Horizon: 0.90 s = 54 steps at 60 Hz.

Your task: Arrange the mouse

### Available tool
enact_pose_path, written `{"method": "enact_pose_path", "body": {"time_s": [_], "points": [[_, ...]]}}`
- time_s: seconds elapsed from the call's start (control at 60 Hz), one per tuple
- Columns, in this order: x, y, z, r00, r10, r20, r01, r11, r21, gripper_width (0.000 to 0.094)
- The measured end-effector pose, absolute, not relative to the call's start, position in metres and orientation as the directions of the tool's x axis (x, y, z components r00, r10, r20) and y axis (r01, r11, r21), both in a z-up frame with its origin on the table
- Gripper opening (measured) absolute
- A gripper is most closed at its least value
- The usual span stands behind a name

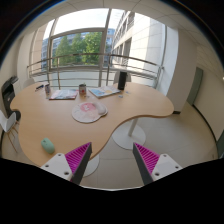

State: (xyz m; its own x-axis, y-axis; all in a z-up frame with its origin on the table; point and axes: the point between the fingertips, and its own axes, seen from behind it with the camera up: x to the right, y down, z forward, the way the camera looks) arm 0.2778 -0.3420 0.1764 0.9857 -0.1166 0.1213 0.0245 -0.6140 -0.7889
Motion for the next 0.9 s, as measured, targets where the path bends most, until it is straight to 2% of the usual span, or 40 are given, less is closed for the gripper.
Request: {"method": "enact_pose_path", "body": {"time_s": [0.267, 0.433, 0.567, 0.717, 0.9], "points": [[0.273, -0.37, 0.164, 0.969, -0.197, 0.15, -0.003, -0.616, -0.787, 0.0845], [0.226, -0.409, 0.124, 0.967, -0.212, 0.142, -0.025, -0.631, -0.776, 0.0838], [0.147, -0.42, 0.083, 0.984, -0.157, 0.088, -0.041, -0.672, -0.74, 0.0849], [0.068, -0.392, 0.05, 0.996, -0.066, 0.062, -0.001, -0.695, -0.719, 0.0842], [0.021, -0.331, 0.012, 0.998, -0.02, 0.052, 0.022, -0.711, -0.703, 0.0845]]}}
